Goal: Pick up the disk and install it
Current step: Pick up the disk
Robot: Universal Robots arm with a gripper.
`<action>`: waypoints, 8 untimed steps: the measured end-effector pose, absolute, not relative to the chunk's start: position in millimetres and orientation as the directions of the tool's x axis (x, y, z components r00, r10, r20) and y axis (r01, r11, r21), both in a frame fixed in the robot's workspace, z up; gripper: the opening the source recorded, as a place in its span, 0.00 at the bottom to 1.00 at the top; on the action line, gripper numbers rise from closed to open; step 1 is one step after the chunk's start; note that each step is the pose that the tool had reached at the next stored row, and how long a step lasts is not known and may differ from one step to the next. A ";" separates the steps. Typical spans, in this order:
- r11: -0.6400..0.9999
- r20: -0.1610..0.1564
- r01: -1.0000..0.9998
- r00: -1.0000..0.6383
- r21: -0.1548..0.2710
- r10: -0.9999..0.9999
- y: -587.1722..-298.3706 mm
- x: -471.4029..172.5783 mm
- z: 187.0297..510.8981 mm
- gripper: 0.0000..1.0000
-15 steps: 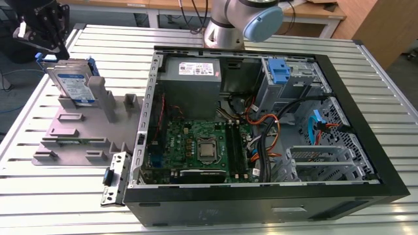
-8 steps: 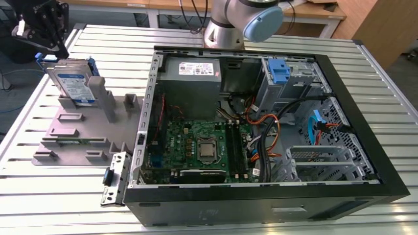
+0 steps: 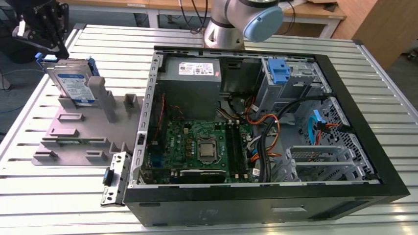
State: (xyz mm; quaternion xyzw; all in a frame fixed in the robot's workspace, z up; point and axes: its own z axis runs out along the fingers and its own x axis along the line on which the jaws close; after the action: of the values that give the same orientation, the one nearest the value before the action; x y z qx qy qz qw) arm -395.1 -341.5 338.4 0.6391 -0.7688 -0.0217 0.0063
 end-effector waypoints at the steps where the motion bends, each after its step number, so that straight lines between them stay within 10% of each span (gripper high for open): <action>1: 0.178 -0.018 -0.983 -0.179 0.041 -0.984 -341.4 -395.1 338.2 0.11; 8: 0.155 -0.018 -0.987 -0.155 0.041 -0.988 -341.4 -395.2 335.8 0.11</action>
State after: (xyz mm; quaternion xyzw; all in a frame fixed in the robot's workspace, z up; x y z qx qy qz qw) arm -395.2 -341.4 335.8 0.6498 -0.7597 -0.0216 0.0065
